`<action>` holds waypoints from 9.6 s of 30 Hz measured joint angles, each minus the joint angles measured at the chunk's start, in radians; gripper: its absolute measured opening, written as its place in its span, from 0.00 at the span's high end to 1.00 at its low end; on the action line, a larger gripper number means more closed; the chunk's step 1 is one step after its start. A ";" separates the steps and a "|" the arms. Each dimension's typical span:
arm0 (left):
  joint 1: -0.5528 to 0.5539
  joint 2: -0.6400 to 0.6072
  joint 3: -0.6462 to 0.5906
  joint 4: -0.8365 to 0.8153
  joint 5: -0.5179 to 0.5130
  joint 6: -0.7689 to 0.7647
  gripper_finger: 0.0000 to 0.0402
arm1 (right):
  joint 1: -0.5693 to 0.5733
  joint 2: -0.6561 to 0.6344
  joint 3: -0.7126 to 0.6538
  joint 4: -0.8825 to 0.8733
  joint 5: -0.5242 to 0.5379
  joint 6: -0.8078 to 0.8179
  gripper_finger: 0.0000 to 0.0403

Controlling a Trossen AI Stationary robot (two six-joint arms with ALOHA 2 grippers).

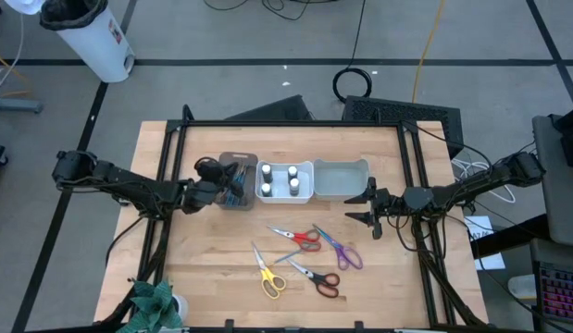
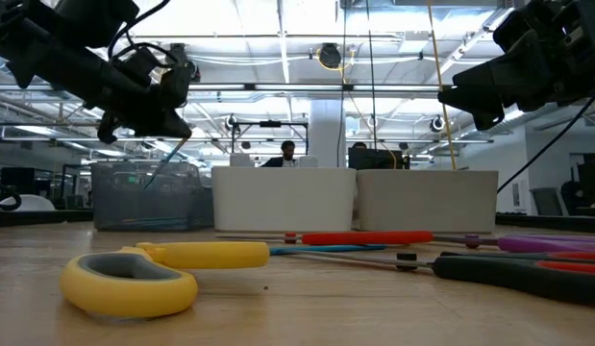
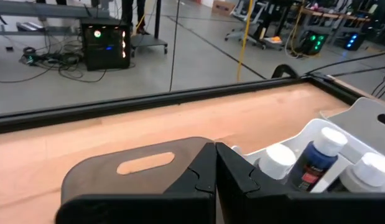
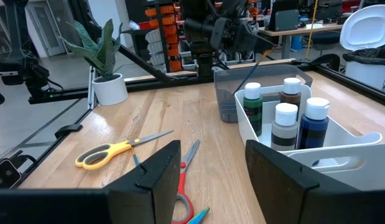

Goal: Pick & Place Paint Supplies
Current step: Put the blue paint brush into the black bin

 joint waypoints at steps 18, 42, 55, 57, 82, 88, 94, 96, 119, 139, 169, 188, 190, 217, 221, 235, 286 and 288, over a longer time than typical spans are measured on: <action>0.000 0.000 0.000 -0.050 -0.013 -0.028 1.00 | 0.000 0.000 0.000 0.000 0.000 0.000 0.58; 0.000 0.000 0.000 -0.064 -0.013 -0.047 0.99 | 0.000 0.000 0.000 0.000 0.000 0.000 0.58; 0.003 0.000 0.000 -0.053 -0.025 -0.045 0.79 | 0.000 0.000 0.000 0.000 0.000 0.000 0.58; 0.003 0.000 0.000 -0.037 -0.032 -0.054 0.69 | 0.000 0.000 0.000 0.000 0.000 0.000 0.58; -0.262 0.002 0.039 0.416 0.878 0.381 0.36 | 0.000 0.000 0.000 0.000 0.000 0.000 0.58; -0.413 0.138 0.271 0.039 0.756 0.460 0.36 | 0.000 0.000 0.000 0.000 0.000 0.000 0.58; -0.443 0.397 0.546 -0.329 0.666 0.365 0.36 | 0.000 0.000 0.000 0.000 0.000 0.000 0.58; -0.436 0.480 0.614 -0.384 0.676 0.347 0.36 | 0.000 0.000 0.000 0.000 0.000 0.000 0.58; -0.273 0.830 0.828 -0.669 0.825 0.270 0.36 | 0.000 0.000 0.000 0.001 0.000 0.000 0.58; -0.238 0.812 0.827 -0.776 0.784 0.287 0.36 | 0.000 0.000 0.000 0.000 0.000 0.000 0.58; -0.237 0.756 0.806 -0.875 0.739 0.190 0.36 | 0.000 0.000 0.000 0.000 0.000 0.000 0.58; -0.257 0.757 0.798 -0.797 0.679 0.507 0.36 | 0.000 0.000 0.000 0.000 0.000 0.000 0.58; -0.257 0.756 0.778 -0.737 0.710 0.539 0.36 | 0.000 0.000 0.000 0.000 0.000 0.000 0.58; -0.239 0.754 0.736 -0.722 0.934 0.285 0.37 | 0.000 0.000 0.000 0.000 0.000 0.000 0.58; -0.238 0.754 0.736 -0.722 0.939 0.298 0.37 | 0.000 0.000 0.000 0.000 0.000 0.000 0.58; -0.238 0.754 0.737 -0.730 0.960 0.171 0.37 | 0.000 0.000 0.000 0.000 0.000 0.000 0.58; -0.247 0.757 0.736 -0.743 0.876 0.535 0.37 | 0.000 0.000 0.000 0.000 0.000 0.000 0.58; -0.246 0.757 0.736 -0.746 0.867 0.534 0.37 | 0.000 0.000 0.000 0.000 0.000 0.000 0.58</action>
